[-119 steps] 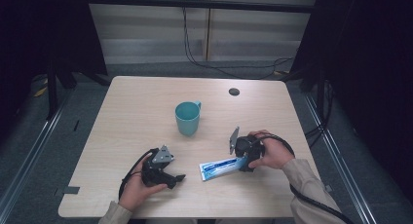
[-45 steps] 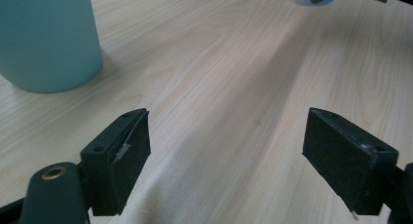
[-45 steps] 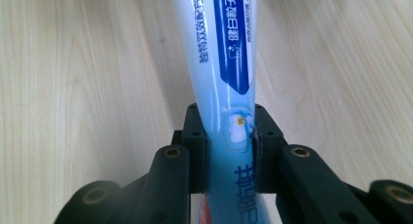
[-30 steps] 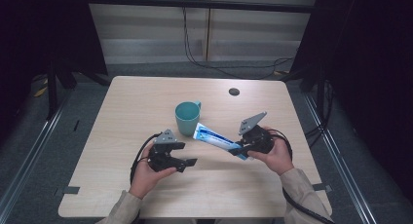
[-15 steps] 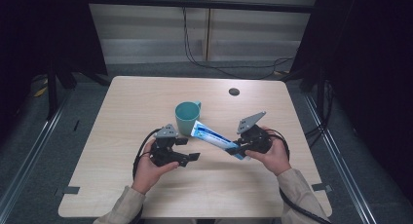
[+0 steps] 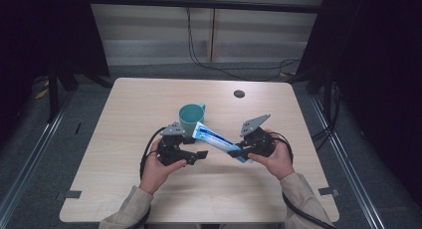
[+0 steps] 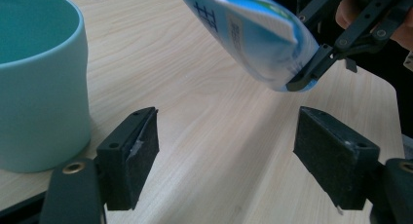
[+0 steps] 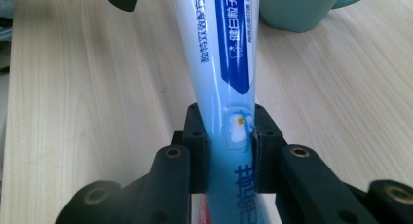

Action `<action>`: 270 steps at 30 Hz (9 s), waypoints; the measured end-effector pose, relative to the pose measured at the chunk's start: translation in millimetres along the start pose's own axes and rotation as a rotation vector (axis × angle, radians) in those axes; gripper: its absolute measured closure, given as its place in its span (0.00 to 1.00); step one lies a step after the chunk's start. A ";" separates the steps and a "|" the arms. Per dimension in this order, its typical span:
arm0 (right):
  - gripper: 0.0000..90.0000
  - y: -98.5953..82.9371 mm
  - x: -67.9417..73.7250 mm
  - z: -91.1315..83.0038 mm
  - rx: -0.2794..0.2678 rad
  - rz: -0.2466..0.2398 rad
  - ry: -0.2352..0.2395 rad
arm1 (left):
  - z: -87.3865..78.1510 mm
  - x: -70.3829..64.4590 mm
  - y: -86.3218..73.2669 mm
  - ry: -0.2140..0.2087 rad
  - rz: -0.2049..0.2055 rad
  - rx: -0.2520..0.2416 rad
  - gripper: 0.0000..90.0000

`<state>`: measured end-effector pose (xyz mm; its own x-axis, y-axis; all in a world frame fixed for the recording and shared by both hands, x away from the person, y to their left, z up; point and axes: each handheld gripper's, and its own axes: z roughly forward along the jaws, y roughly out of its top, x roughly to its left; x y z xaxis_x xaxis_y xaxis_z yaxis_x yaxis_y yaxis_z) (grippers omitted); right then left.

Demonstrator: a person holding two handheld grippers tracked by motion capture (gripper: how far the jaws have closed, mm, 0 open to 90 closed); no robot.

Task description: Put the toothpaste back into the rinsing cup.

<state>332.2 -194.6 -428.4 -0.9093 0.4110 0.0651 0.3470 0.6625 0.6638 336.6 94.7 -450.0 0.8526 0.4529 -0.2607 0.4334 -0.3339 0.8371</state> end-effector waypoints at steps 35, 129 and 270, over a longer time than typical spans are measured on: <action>0.82 5.1 5.0 4.3 -0.039 0.011 -0.001 | 6.8 -5.1 17.7 -0.055 -0.038 -0.084 0.43; 0.20 -42.9 6.1 28.8 -0.080 0.189 -0.077 | -26.3 -6.2 53.7 0.022 -0.136 -0.240 0.83; 0.15 -79.7 20.7 43.3 -0.099 0.130 -0.187 | -73.7 42.2 148.4 0.271 -0.109 -0.341 0.83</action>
<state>295.7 -211.8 -512.2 -0.7969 0.6037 0.0211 0.4255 0.5361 0.7291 415.3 125.2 -301.3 0.6806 0.6855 -0.2586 0.3561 -0.0011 0.9344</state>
